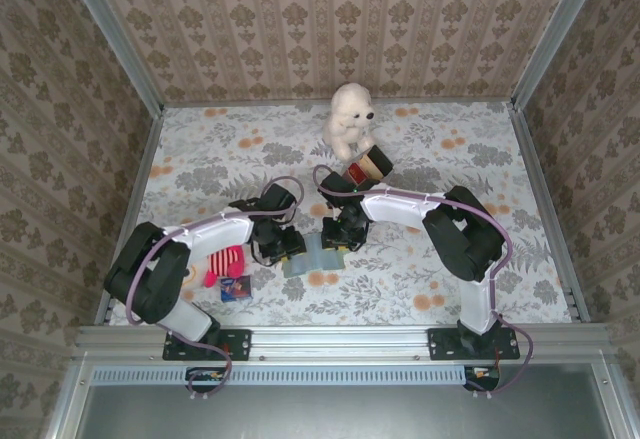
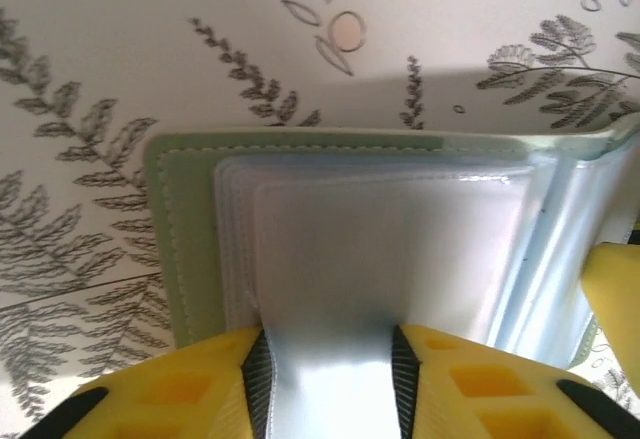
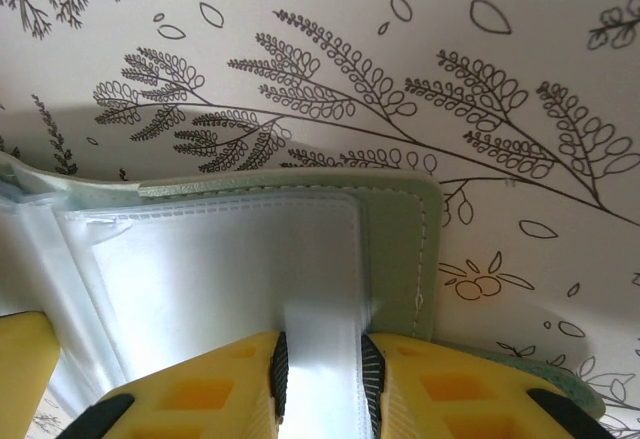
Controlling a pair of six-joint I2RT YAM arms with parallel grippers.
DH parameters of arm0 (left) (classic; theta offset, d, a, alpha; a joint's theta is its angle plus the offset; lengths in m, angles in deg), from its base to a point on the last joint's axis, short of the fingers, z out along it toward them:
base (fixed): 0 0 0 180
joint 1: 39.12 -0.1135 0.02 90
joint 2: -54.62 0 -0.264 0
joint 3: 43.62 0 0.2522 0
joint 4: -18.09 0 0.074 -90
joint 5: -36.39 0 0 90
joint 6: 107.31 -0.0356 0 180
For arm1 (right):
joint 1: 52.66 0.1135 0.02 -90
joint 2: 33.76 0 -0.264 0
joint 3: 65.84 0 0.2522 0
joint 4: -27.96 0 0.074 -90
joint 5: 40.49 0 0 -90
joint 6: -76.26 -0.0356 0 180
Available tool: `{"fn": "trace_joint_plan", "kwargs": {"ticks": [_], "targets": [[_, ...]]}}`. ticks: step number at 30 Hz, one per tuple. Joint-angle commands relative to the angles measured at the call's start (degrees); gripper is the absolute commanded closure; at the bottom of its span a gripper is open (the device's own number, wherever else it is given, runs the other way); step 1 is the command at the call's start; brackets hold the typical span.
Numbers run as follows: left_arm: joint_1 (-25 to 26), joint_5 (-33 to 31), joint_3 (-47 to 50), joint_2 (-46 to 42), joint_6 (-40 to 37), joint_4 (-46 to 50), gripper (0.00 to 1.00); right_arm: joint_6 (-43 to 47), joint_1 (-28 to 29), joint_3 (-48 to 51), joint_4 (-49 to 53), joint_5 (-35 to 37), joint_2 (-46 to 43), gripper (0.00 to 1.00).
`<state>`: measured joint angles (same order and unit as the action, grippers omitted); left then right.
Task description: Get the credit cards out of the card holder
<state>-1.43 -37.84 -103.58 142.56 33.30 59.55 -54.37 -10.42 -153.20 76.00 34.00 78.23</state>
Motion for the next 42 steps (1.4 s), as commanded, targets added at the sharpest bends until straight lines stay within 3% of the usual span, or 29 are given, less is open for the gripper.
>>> {"fn": "trace_joint_plan", "kwargs": {"ticks": [1, 9, 19, 42], "targets": [[0.63, 3.93, -0.50, 2.65, -0.41, -3.96, 0.66, 1.07, 0.46, 2.40, -1.32, -0.99, 3.68, 0.71], [0.61, 8.13, -0.94, 2.67, -0.39, -9.09, 0.70, 1.51, 0.31, 2.93, -3.19, -2.40, 2.18, 0.73], [0.54, 11.51, 0.84, 2.06, 1.32, -15.67, 0.70, -1.11, -1.02, 5.42, -9.26, -4.47, -5.88, 0.71], [2.01, 16.66, -0.69, 4.74, 3.52, -25.40, 0.62, -6.96, -3.04, 13.29, -10.99, 7.71, -20.10, 0.66]]}}
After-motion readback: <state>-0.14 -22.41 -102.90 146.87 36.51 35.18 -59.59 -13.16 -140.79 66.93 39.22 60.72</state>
